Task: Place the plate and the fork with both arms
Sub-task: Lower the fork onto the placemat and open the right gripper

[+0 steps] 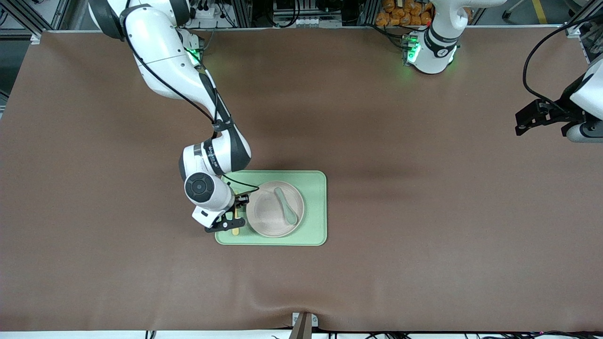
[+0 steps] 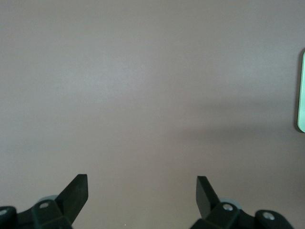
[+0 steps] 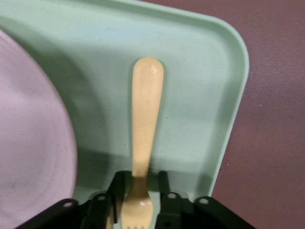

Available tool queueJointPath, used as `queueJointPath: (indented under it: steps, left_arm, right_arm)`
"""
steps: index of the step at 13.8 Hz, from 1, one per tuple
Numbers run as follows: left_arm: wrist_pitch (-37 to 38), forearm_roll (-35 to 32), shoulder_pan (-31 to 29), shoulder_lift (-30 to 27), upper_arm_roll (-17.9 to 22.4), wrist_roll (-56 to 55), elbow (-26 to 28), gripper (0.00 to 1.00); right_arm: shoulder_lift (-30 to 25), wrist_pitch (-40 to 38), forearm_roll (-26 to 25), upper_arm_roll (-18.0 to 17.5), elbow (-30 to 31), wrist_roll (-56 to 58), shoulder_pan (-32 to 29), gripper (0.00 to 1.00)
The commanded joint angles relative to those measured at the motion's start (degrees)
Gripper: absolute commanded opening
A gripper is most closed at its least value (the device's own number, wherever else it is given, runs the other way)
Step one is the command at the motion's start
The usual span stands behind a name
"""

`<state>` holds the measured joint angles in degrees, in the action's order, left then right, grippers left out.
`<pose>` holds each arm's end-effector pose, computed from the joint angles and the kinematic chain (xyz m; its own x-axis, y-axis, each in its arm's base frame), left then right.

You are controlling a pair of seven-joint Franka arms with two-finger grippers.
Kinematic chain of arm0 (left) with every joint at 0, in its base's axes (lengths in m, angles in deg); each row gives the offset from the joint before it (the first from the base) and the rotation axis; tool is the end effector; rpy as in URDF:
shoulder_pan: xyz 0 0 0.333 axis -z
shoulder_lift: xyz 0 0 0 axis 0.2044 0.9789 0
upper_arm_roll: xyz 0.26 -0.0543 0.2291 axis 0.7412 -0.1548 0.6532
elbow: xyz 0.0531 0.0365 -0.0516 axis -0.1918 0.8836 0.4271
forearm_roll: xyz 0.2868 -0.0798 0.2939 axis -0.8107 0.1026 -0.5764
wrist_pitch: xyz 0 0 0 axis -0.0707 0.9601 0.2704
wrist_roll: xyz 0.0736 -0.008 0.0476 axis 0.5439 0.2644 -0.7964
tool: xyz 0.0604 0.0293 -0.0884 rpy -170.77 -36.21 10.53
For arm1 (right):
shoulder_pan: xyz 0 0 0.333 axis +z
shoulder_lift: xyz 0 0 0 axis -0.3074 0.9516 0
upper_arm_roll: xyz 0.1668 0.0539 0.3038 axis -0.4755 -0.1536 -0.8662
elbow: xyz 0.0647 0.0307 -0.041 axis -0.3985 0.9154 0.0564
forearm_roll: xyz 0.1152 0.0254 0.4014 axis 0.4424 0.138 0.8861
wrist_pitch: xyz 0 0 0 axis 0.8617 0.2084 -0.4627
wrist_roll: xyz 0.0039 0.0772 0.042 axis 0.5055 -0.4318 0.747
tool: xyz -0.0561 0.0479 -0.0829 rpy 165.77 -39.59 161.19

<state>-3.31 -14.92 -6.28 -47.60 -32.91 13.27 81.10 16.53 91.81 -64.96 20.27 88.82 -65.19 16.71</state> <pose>0.5911 -0.0373 0.6596 0.9981 -0.0558 0.0244 -0.0546 -0.9974 -0.0480 0.6817 0.3008 0.1871 0.9783 0.1856 -0.0921 0.1853 -0.9826 -0.0114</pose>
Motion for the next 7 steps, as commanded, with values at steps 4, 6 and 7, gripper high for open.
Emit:
queueJointPath:
  steps: [4,6,7]
  left_arm:
    - [0.8,0.5,0.4,-0.1,0.2,-0.2,-0.1,1.0]
    - [0.8,0.5,0.4,-0.1,0.2,-0.1,-0.1,1.0]
    - [0.6,0.5,0.4,-0.1,0.2,-0.1,-0.1,1.0]
  right_arm:
    - [-8.2,-7.8,1.0,0.5,1.0,3.3,-4.2,1.0]
    - [-12.7,-11.5,0.8,0.9,1.0,9.4,-8.9,1.0]
    - [-14.5,-13.9,0.9,0.8,1.0,11.8,-12.3,1.0]
